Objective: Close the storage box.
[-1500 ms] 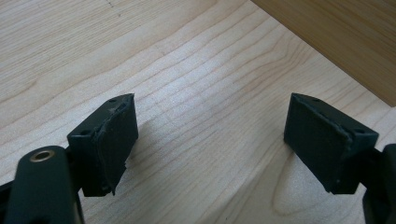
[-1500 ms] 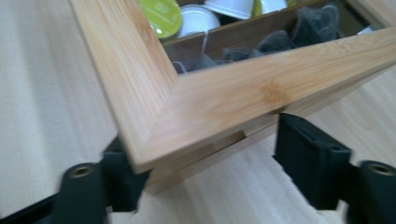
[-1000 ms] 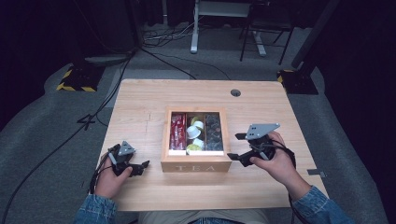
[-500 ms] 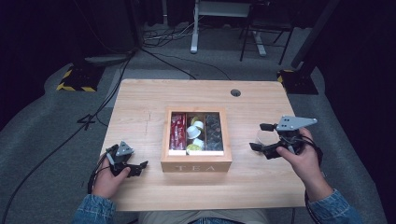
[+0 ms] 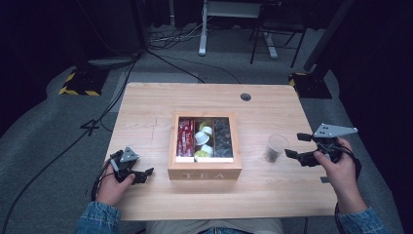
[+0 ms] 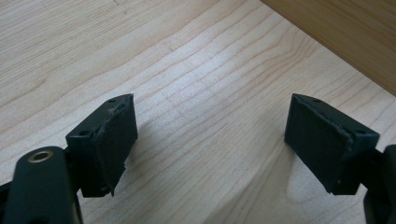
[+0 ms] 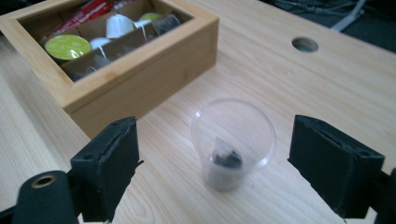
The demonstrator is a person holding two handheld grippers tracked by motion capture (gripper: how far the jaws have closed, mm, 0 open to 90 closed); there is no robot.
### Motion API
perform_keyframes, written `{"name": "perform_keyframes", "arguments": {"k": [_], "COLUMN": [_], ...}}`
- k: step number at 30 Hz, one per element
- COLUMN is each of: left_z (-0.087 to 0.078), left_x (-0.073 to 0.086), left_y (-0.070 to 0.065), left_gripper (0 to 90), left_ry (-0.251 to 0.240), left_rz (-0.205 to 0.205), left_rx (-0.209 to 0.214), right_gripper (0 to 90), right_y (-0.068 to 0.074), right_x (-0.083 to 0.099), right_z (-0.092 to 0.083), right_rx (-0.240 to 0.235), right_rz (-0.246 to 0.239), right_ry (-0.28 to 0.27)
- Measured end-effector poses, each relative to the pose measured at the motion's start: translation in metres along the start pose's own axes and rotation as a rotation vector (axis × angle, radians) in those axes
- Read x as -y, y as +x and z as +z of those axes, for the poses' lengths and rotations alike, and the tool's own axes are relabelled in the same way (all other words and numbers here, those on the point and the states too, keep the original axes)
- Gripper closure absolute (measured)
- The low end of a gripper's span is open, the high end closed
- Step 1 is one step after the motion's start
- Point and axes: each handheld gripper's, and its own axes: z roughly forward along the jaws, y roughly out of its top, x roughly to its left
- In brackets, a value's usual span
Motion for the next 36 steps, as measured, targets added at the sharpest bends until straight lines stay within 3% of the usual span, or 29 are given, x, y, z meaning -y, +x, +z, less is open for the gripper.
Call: {"name": "perform_keyframes", "arguments": {"k": [10,13,20,26,30,36], "left_z": [0.002,0.002,0.002,0.002,0.002,0.002], "left_x": [-0.002,-0.002,-0.002,-0.002,-0.002,-0.002], "left_y": [0.002,0.002,0.002,0.002,0.003,0.003], "left_gripper": [16.3,16.3,16.3,16.2,16.2,16.2], "left_ry": [0.004,0.004,0.004,0.005,0.005,0.004], "left_rz": [-0.002,-0.001,0.0,0.002,0.004,0.004], "left_rx": [0.002,0.001,0.0,0.002,0.001,0.001], "right_gripper": [17.1,17.5,18.3,18.2,16.1,16.3], "right_y": [-0.025,-0.031,-0.048,-0.056,-0.058,-0.06], "right_x": [0.035,0.048,0.075,0.094,0.104,0.115], "right_z": [-0.006,-0.005,0.004,0.018,0.027,0.036], "right_rx": [0.089,0.131,0.129,0.127,0.143,0.152], "right_rz": [0.073,0.104,0.184,0.204,0.229,0.218], "right_ry": [0.059,0.027,0.038,0.07,0.064,0.083]}}
